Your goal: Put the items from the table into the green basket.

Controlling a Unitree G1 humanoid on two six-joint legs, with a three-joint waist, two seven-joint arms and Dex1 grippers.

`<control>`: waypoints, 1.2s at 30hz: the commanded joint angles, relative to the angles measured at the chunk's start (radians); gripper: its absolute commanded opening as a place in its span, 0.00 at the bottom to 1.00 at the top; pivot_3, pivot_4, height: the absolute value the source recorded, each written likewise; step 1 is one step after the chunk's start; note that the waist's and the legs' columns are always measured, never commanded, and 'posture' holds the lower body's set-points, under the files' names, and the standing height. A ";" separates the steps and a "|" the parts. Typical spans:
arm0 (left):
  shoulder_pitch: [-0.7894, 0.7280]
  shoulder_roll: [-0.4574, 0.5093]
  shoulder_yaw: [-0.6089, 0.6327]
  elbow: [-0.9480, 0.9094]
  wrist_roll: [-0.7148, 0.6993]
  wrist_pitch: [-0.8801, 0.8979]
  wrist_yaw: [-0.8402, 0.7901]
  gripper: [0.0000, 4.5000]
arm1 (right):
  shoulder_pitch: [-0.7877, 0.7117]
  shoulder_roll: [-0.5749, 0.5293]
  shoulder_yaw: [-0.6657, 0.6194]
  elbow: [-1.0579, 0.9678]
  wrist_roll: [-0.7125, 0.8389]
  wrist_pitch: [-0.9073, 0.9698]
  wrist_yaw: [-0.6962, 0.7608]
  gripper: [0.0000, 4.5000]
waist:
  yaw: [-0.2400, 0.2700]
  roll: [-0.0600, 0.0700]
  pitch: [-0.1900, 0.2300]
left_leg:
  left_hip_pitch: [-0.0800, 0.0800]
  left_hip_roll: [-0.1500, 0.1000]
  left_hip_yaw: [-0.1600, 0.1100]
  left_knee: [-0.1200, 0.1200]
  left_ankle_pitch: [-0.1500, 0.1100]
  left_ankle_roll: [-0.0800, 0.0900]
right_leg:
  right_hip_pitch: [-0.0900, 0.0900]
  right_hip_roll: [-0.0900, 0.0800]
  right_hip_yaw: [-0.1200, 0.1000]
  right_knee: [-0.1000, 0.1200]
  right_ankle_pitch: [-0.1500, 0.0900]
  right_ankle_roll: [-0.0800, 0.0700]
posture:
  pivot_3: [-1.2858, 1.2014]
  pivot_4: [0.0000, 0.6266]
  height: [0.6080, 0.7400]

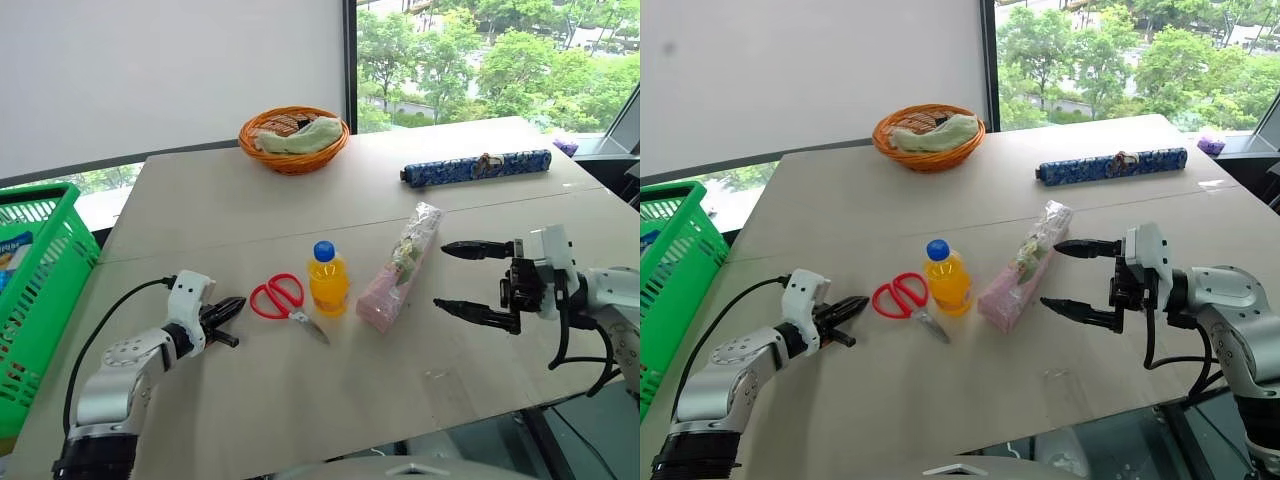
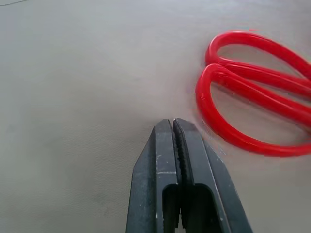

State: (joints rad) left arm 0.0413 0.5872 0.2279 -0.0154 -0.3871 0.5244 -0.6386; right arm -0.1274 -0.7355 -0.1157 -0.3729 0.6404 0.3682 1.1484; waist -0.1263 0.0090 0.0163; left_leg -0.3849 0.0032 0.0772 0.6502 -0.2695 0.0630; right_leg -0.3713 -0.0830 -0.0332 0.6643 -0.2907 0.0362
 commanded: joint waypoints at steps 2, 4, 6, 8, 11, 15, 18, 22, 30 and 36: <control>-0.094 -0.031 0.101 0.039 -0.060 0.013 0.061 0.01 | -0.041 0.013 -0.018 -0.022 0.030 -0.002 -0.022 1.00 | 0.002 -0.003 0.001 | 0.000 0.000 0.000 0.001 0.000 0.000 | 0.000 0.000 -0.001 0.001 0.000 0.000 | 0.41 0.00 1.00; -0.090 -0.027 0.114 0.006 -0.120 0.053 0.009 0.01 | -0.045 0.019 -0.013 -0.015 0.018 -0.016 -0.026 1.00 | 0.001 -0.004 0.000 | 0.000 0.000 -0.001 0.002 0.000 0.000 | 0.000 0.000 -0.001 0.002 0.000 0.000 | 0.41 0.00 1.00; -0.062 -0.002 0.101 -0.030 -0.151 0.084 -0.055 0.06 | -0.046 0.023 -0.010 -0.015 0.013 -0.022 -0.032 1.00 | -0.005 -0.005 0.000 | -0.001 0.000 -0.001 0.002 0.000 0.000 | 0.000 0.000 -0.001 0.001 0.000 0.000 | 0.41 0.00 1.00; -0.047 0.019 0.090 -0.045 -0.155 0.107 -0.078 0.22 | -0.046 0.026 -0.011 -0.017 0.013 -0.022 -0.036 1.00 | -0.013 -0.005 -0.001 | -0.003 0.000 -0.001 0.002 0.001 -0.001 | -0.001 0.000 -0.001 -0.001 0.000 0.000 | 0.41 0.00 1.00; -0.050 0.045 0.087 -0.055 -0.146 0.119 -0.081 0.47 | -0.042 0.029 -0.014 -0.017 0.009 -0.024 -0.040 1.00 | -0.017 -0.005 0.000 | -0.005 0.000 -0.001 0.002 0.001 -0.002 | -0.003 0.000 -0.001 -0.001 0.000 0.000 | 0.41 0.00 1.00; -0.024 0.129 0.011 -0.047 -0.036 0.052 -0.121 0.47 | -0.038 0.035 -0.014 -0.023 0.007 -0.025 -0.048 1.00 | -0.025 -0.005 0.000 | -0.006 0.000 -0.002 0.002 0.000 0.000 | -0.003 0.000 -0.002 0.000 0.000 0.000 | 0.41 0.00 1.00; -0.049 0.155 -0.057 -0.038 0.038 0.028 -0.099 0.47 | -0.041 0.039 -0.010 -0.027 0.005 -0.025 -0.055 1.00 | -0.025 -0.005 0.000 | -0.006 0.000 -0.002 0.002 0.000 -0.001 | -0.003 0.000 -0.002 0.000 0.000 0.000 | 0.41 0.00 1.00; -0.083 0.149 -0.110 -0.107 0.055 0.080 -0.086 0.47 | -0.043 0.036 -0.012 -0.025 0.000 -0.026 -0.057 1.00 | -0.024 -0.006 -0.001 | -0.006 0.000 -0.002 0.002 0.000 0.000 | -0.003 0.000 -0.002 0.000 0.000 0.000 | 0.40 0.00 1.00; -0.082 0.159 -0.149 -0.151 0.084 0.164 -0.063 0.47 | -0.023 0.033 -0.022 -0.037 -0.001 -0.030 -0.069 1.00 | -0.028 -0.005 -0.001 | -0.008 0.000 -0.002 0.002 0.001 0.000 | -0.005 0.001 -0.002 0.000 0.000 0.000 | 0.40 0.00 1.00; -0.109 0.227 -0.163 -0.140 0.135 0.280 -0.023 0.47 | -0.027 0.032 -0.020 -0.041 0.002 -0.029 -0.077 1.00 | -0.029 -0.005 -0.001 | -0.008 0.000 -0.002 0.003 0.000 0.000 | -0.005 0.001 -0.002 0.001 0.000 0.000 | 0.40 0.00 1.00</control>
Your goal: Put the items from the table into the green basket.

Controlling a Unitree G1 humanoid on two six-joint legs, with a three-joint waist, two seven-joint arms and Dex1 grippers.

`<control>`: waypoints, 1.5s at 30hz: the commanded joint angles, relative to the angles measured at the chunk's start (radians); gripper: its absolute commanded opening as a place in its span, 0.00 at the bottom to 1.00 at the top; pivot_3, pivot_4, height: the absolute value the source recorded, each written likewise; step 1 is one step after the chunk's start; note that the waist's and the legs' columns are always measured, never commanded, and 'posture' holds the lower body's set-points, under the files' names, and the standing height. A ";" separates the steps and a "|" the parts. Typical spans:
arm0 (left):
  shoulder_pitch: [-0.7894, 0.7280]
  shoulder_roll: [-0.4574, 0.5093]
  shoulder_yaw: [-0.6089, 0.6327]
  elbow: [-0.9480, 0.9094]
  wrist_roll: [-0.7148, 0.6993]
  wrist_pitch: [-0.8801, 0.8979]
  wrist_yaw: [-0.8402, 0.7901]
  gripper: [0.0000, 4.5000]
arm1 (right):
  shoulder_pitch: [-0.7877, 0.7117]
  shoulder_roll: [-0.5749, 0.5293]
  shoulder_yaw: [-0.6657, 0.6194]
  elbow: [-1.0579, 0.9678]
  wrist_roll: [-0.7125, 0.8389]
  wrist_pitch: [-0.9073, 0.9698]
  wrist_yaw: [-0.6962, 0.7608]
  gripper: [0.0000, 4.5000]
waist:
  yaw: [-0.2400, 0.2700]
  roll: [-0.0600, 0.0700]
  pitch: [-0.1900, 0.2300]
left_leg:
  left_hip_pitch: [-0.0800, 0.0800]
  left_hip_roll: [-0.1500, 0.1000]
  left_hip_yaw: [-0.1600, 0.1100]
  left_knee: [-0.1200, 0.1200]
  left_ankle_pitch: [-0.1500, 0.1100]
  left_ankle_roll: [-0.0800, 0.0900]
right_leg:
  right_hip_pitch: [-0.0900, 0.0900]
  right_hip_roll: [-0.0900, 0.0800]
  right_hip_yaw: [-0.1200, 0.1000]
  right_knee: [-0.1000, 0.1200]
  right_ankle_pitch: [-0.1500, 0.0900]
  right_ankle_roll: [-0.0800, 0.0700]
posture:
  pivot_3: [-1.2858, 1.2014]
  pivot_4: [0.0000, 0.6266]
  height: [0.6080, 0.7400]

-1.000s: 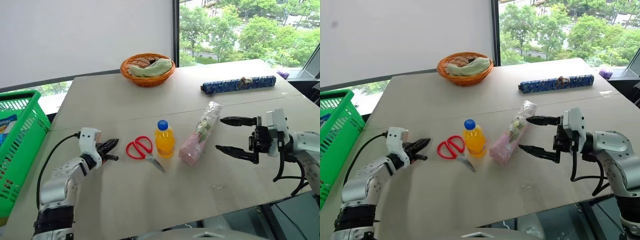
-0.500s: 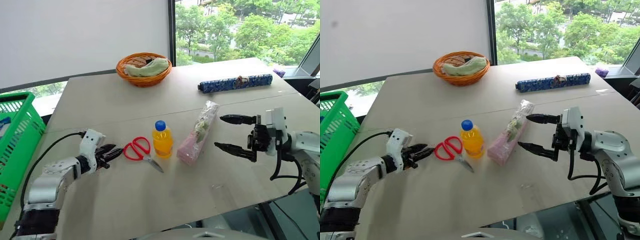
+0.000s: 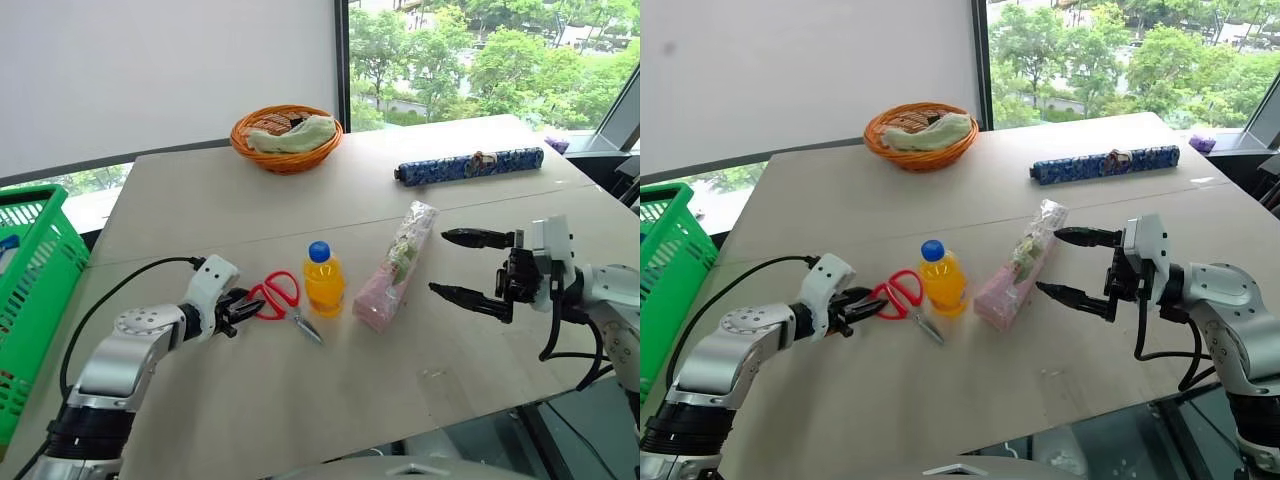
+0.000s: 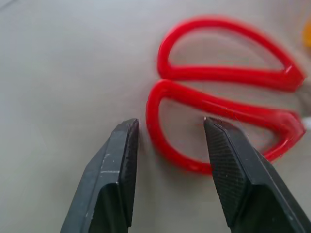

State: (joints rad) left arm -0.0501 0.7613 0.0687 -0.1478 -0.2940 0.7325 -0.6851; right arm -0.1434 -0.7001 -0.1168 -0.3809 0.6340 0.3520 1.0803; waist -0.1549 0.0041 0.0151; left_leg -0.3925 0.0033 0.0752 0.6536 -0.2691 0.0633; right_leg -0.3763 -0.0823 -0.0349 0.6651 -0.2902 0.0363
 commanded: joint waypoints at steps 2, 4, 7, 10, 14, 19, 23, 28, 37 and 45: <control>-0.023 0.076 -0.019 -0.009 0.045 0.112 0.019 0.47 | -0.013 -0.003 -0.015 -0.031 0.007 -0.015 -0.009 1.00 | -0.004 0.000 0.000 | 0.000 0.000 0.000 0.000 0.000 0.000 | 0.000 0.000 0.000 0.001 0.000 0.000 | 0.40 0.00 1.00; -0.035 0.069 -0.033 -0.005 0.038 0.140 0.021 0.42 | -0.015 -0.001 -0.010 -0.032 0.006 -0.016 -0.008 1.00 | -0.006 0.001 -0.001 | 0.001 0.000 0.000 0.000 0.000 0.000 | 0.000 0.000 0.000 0.001 0.000 0.000 | 0.40 0.00 1.00; -0.051 0.057 -0.065 -0.003 0.051 0.147 0.033 0.16 | -0.021 0.000 -0.005 -0.033 0.005 -0.016 -0.008 1.00 | -0.005 0.002 -0.001 | 0.001 0.000 0.000 0.000 0.000 0.000 | 0.000 0.000 0.000 0.001 0.000 0.000 | 0.40 0.00 1.00; -0.068 0.026 -0.061 0.005 0.043 0.153 0.052 0.02 | -0.021 -0.001 -0.007 -0.037 0.008 -0.013 -0.010 1.00 | -0.006 0.004 -0.002 | 0.001 0.000 0.000 0.000 0.000 0.000 | 0.000 0.000 0.000 0.001 0.000 0.000 | 0.40 0.00 1.00; -0.069 0.015 -0.050 0.013 0.041 0.147 0.059 0.02 | -0.013 -0.004 -0.014 -0.035 0.005 -0.018 -0.008 1.00 | -0.001 0.005 -0.003 | 0.003 0.000 0.000 0.000 0.000 0.000 | 0.002 0.000 0.000 0.003 0.000 0.000 | 0.40 0.00 1.00; -0.066 0.007 -0.033 0.056 0.054 0.089 0.069 0.02 | -0.008 0.003 -0.010 -0.039 0.000 -0.022 -0.016 1.00 | -0.001 0.005 -0.003 | 0.005 0.000 0.000 0.001 0.001 -0.001 | 0.003 0.000 0.000 0.004 0.000 0.000 | 0.40 0.00 1.00; -0.124 -0.041 0.013 0.096 0.053 0.063 0.127 0.02 | -0.015 0.004 -0.010 -0.038 0.004 -0.023 -0.020 1.00 | 0.003 0.004 -0.003 | 0.009 0.000 0.000 0.001 0.001 -0.001 | 0.006 0.000 0.000 0.006 0.000 0.000 | 0.40 0.00 1.00; -0.240 -0.088 0.082 0.167 0.038 0.044 0.196 0.02 | -0.024 0.002 -0.015 -0.031 0.011 -0.021 -0.019 1.00 | 0.003 0.000 -0.001 | 0.009 0.000 0.000 0.003 0.001 -0.002 | 0.006 0.000 0.000 0.008 0.000 -0.001 | 0.40 0.00 1.00; -0.834 -0.279 0.123 0.844 0.138 -0.328 0.499 0.02 | -0.191 0.106 -0.030 0.118 -0.093 -0.016 -0.264 1.00 | 0.015 -0.009 0.003 | -0.008 0.000 -0.004 0.017 0.003 0.005 | -0.002 0.001 -0.004 0.013 0.002 0.002 | 0.40 0.00 1.00; -1.161 -0.331 0.106 1.296 0.227 -0.632 0.679 0.31 | -0.251 0.144 -0.031 0.162 -0.210 -0.027 -0.430 1.00 | -0.004 -0.010 0.004 | -0.010 0.000 -0.003 0.014 0.004 0.003 | -0.005 0.001 -0.004 0.012 0.002 0.004 | 0.38 0.00 1.00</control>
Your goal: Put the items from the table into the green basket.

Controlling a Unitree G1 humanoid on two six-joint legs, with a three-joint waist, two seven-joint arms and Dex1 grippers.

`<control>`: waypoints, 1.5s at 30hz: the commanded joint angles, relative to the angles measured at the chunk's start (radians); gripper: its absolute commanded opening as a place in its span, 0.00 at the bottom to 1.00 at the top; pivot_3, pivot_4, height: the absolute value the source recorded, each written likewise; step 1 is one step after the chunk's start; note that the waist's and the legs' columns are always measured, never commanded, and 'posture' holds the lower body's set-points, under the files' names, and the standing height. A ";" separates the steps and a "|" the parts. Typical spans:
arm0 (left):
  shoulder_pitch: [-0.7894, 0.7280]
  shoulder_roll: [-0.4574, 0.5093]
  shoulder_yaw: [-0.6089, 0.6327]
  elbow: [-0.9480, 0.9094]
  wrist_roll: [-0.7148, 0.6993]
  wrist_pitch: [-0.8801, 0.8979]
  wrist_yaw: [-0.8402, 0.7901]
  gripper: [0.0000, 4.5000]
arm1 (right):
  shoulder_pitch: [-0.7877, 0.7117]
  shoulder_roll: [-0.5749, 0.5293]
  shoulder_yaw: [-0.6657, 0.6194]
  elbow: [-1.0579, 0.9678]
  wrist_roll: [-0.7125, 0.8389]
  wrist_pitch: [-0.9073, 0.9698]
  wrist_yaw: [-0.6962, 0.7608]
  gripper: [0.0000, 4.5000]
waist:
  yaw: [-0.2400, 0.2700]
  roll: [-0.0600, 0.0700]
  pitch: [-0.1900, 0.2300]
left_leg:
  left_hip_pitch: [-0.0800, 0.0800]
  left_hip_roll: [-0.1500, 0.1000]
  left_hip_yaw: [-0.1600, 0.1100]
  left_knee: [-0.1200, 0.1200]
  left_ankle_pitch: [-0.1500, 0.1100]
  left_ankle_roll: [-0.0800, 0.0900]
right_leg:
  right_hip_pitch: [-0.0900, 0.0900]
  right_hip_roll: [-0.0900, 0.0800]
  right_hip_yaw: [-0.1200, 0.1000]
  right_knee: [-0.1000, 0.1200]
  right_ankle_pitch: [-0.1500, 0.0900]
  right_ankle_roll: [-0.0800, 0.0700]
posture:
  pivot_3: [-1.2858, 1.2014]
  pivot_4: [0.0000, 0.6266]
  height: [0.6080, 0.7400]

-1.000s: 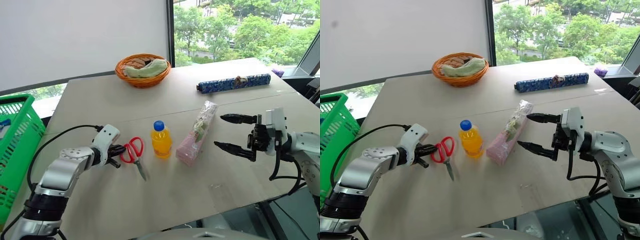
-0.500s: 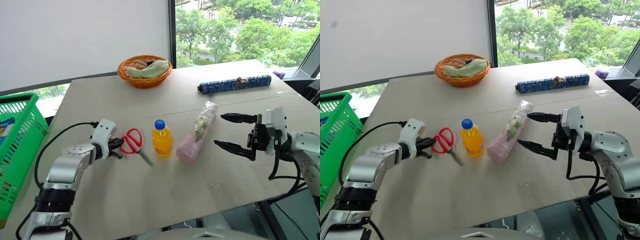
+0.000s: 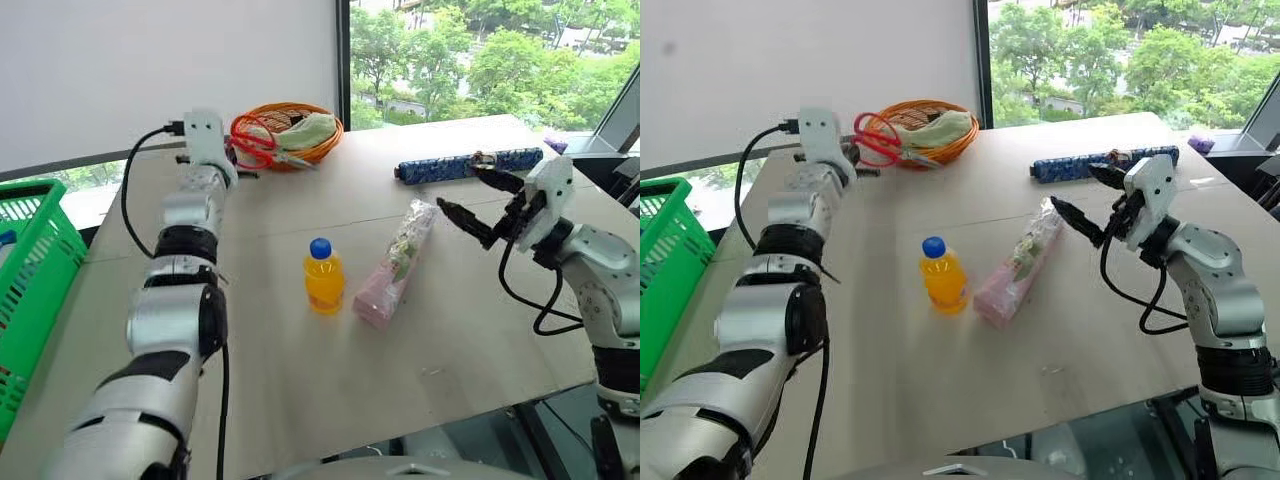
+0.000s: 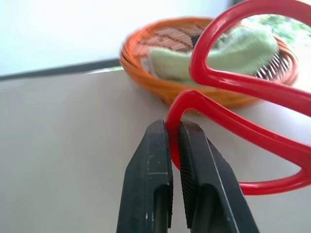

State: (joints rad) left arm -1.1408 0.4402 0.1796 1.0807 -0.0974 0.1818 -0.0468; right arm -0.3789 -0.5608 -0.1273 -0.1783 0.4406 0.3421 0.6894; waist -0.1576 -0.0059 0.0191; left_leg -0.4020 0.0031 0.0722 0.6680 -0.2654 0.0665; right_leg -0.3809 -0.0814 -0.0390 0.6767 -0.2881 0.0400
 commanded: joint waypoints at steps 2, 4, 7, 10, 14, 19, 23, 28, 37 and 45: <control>-0.089 -0.019 0.009 0.101 0.026 -0.098 0.064 0.49 | 0.005 0.005 -0.022 -0.059 -0.016 -0.019 -0.039 1.00 | -0.008 0.000 0.000 | 0.000 0.000 0.000 0.000 0.000 0.000 | 0.000 0.000 0.000 0.000 0.000 0.000 | 0.38 0.00 1.00; -0.084 -0.017 0.035 0.111 0.011 -0.124 0.083 0.49 | 0.031 0.004 -0.030 -0.076 -0.012 -0.021 -0.037 1.00 | -0.021 0.000 0.000 | 0.000 0.000 0.000 0.000 0.000 0.000 | 0.000 0.000 0.000 0.000 0.000 0.000 | 0.37 0.00 1.00; -0.066 -0.017 0.073 0.107 -0.019 -0.142 0.081 0.49 | 0.062 0.005 -0.041 -0.098 0.001 -0.016 -0.037 1.00 | -0.041 -0.001 0.000 | 0.000 0.000 0.000 0.001 0.000 0.001 | 0.001 0.000 0.000 0.000 0.000 0.000 | 0.37 0.00 1.00; -0.034 -0.044 0.115 0.052 -0.097 -0.158 -0.103 0.49 | 0.089 0.004 -0.042 -0.107 0.005 -0.019 -0.031 1.00 | -0.060 -0.001 0.000 | 0.000 0.000 0.000 0.002 -0.001 0.002 | 0.002 0.000 0.000 0.001 0.000 0.001 | 0.37 0.00 1.00; 0.096 -0.041 0.120 -0.184 -0.251 -0.068 -0.549 0.49 | 0.094 0.000 -0.037 -0.094 -0.002 -0.030 -0.015 1.00 | -0.089 0.000 0.000 | 0.003 0.000 0.000 0.003 0.000 0.000 | 0.004 0.000 0.000 0.002 0.001 0.002 | 0.37 0.00 1.00; 0.350 0.183 0.067 -0.498 -0.332 0.109 -0.968 0.49 | 0.113 -0.015 -0.036 -0.095 0.012 -0.024 0.023 1.00 | -0.163 0.001 0.001 | 0.003 0.002 0.000 0.002 0.001 -0.001 | 0.004 0.005 0.003 0.001 0.001 0.002 | 0.38 0.00 1.00; 0.466 0.358 0.020 -0.500 -0.247 0.061 -1.075 0.49 | 0.138 -0.035 -0.015 -0.113 0.032 -0.008 0.082 1.00 | -0.183 0.001 0.002 | 0.007 0.005 0.000 0.001 0.002 -0.003 | 0.006 0.008 0.004 0.002 0.001 0.001 | 0.39 0.00 1.00; 0.695 0.466 0.008 -0.713 -0.328 0.124 -1.309 0.49 | 0.206 -0.124 0.005 -0.149 0.146 0.066 0.286 1.00 | -0.150 0.001 0.002 | 0.012 0.005 0.000 0.002 -0.001 0.002 | 0.011 0.006 0.004 0.001 0.001 0.002 | 0.40 0.00 1.00; 0.929 0.372 -0.027 -1.046 -0.382 0.184 -1.262 0.49 | 0.210 -0.166 0.015 -0.193 0.236 0.116 0.385 1.00 | -0.056 0.003 0.002 | 0.011 0.005 0.001 0.001 -0.004 -0.003 | 0.009 0.003 0.004 0.000 0.000 0.000 | 0.40 0.00 1.00; 0.988 0.263 -0.082 -1.082 -0.333 0.081 -1.181 0.49 | 0.209 -0.167 -0.002 -0.230 0.261 0.137 0.354 1.00 | -0.047 0.005 0.002 | 0.005 0.005 0.001 0.001 -0.004 -0.003 | 0.004 0.003 0.004 0.000 0.001 0.000 | 0.39 0.00 1.00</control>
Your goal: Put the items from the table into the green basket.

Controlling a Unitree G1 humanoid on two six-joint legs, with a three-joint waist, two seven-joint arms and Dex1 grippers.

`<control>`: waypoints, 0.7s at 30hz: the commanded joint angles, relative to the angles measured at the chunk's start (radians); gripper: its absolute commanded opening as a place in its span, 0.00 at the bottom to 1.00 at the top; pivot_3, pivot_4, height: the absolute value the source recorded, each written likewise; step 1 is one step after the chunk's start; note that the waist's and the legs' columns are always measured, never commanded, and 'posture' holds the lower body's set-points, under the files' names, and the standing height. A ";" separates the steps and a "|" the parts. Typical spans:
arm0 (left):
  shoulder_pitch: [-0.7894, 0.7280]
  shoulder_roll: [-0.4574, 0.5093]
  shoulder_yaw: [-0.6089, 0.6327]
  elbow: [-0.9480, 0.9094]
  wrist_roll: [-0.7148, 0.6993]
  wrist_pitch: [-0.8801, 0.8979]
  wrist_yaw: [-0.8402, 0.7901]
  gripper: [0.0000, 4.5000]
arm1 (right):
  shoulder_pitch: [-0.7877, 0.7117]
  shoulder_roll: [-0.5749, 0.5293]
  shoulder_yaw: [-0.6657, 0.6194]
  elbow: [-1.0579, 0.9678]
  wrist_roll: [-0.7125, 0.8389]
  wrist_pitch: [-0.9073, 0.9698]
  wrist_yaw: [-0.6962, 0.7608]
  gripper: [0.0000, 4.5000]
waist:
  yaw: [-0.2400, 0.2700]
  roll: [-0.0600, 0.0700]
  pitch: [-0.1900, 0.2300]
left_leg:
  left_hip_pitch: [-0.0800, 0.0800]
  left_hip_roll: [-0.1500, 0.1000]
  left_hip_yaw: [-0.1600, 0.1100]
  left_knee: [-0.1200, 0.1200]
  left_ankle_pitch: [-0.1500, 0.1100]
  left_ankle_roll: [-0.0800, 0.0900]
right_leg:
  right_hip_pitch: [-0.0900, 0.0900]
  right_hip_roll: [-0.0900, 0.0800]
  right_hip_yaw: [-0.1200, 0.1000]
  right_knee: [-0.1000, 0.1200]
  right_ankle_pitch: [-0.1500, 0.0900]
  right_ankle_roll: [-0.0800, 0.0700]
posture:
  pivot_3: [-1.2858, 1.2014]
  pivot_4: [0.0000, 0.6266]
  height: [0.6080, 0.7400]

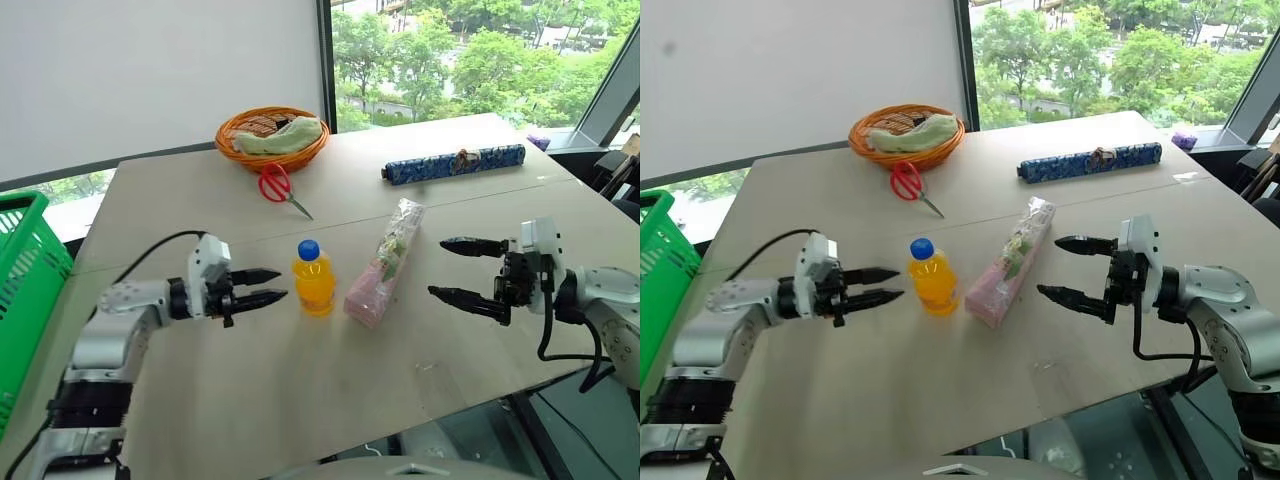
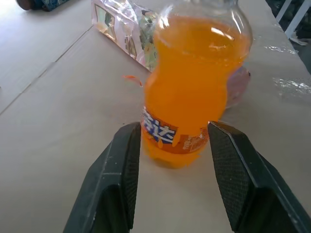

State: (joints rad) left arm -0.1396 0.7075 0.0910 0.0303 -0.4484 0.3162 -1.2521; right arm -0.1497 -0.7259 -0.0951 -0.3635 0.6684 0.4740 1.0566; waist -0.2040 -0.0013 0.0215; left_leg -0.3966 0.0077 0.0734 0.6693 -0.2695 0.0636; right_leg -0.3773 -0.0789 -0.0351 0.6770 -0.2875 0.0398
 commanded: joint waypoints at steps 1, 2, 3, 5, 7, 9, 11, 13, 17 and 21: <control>-0.018 -0.019 -0.001 -0.029 0.017 -0.059 0.033 0.49 | -0.023 -0.001 -0.037 -0.055 0.054 0.018 -0.012 1.00 | 0.000 0.001 0.000 | 0.000 0.000 0.000 0.000 0.000 0.000 | 0.000 0.000 0.000 0.000 0.000 0.000 | 0.39 0.00 1.00; -0.023 -0.031 -0.007 -0.027 0.018 -0.065 0.041 0.49 | -0.026 -0.001 -0.038 -0.062 0.068 0.027 -0.012 1.00 | -0.001 0.001 0.000 | 0.000 0.000 0.000 0.000 0.000 0.000 | 0.000 0.000 0.000 0.000 0.000 0.000 | 0.39 0.00 1.00; -0.029 -0.043 -0.012 -0.019 0.025 -0.079 0.051 0.49 | -0.028 -0.003 -0.037 -0.065 0.075 0.034 -0.013 1.00 | -0.001 0.001 0.000 | 0.000 0.000 0.000 0.000 0.000 0.000 | 0.000 0.000 0.000 0.000 0.000 0.000 | 0.39 0.00 1.00; -0.032 -0.054 -0.015 -0.014 0.021 -0.082 0.052 0.49 | -0.030 -0.007 -0.034 -0.068 0.082 0.044 -0.018 1.00 | -0.001 0.001 0.000 | 0.000 0.000 0.000 0.000 0.000 0.001 | 0.000 0.000 0.000 0.000 0.000 0.000 | 0.39 0.00 1.00; -0.031 -0.064 -0.020 -0.015 0.019 -0.085 0.057 0.49 | -0.034 -0.010 -0.035 -0.067 0.085 0.049 -0.020 1.00 | -0.003 0.001 0.000 | 0.000 0.000 0.000 0.000 0.000 0.001 | 0.000 0.000 0.000 0.000 0.000 0.000 | 0.39 0.00 1.00; -0.034 -0.076 -0.030 -0.013 0.026 -0.091 0.064 0.49 | -0.038 -0.012 -0.035 -0.064 0.084 0.050 -0.022 1.00 | -0.003 0.001 0.000 | 0.000 0.000 0.000 0.000 0.000 0.001 | 0.000 0.000 0.000 0.000 0.000 0.000 | 0.39 0.00 1.00; -0.035 -0.084 -0.035 -0.020 -0.002 -0.051 0.056 0.55 | -0.037 -0.011 -0.036 -0.063 0.075 0.040 -0.025 1.00 | -0.003 0.001 0.000 | 0.000 0.000 0.000 0.000 0.000 0.001 | 0.000 0.000 0.000 0.000 0.000 0.000 | 0.38 0.00 1.00; -0.033 -0.079 -0.039 -0.023 -0.014 -0.010 0.053 0.67 | -0.034 -0.012 -0.037 -0.065 0.076 0.038 -0.024 1.00 | -0.003 0.001 0.000 | 0.000 0.000 0.000 0.000 0.001 0.002 | 0.000 0.000 0.000 0.000 0.000 0.000 | 0.38 0.00 1.00; -0.030 -0.080 -0.027 -0.028 -0.012 -0.018 0.068 0.98 | -0.022 -0.015 -0.045 -0.071 0.079 0.037 -0.024 1.00 | -0.003 0.001 0.000 | 0.000 0.000 0.000 0.000 0.002 0.005 | 0.000 0.000 0.000 0.000 0.000 0.000 | 0.38 0.00 1.00; -0.032 -0.095 -0.037 -0.019 0.004 -0.038 0.088 0.98 | -0.011 -0.011 -0.041 -0.063 0.067 0.022 -0.021 1.00 | -0.003 0.001 0.000 | 0.000 0.000 0.000 0.000 0.002 0.005 | 0.000 0.000 0.000 0.000 0.000 0.000 | 0.38 0.00 1.00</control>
State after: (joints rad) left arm -0.1543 0.6198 0.0427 0.0307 -0.4357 0.2977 -1.1759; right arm -0.1568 -0.7334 -0.1010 -0.4006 0.7306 0.5170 1.0385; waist -0.2072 -0.0001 0.0211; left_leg -0.3965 0.0075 0.0734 0.6696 -0.2674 0.0687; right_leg -0.3770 -0.0788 -0.0351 0.6770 -0.2875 0.0398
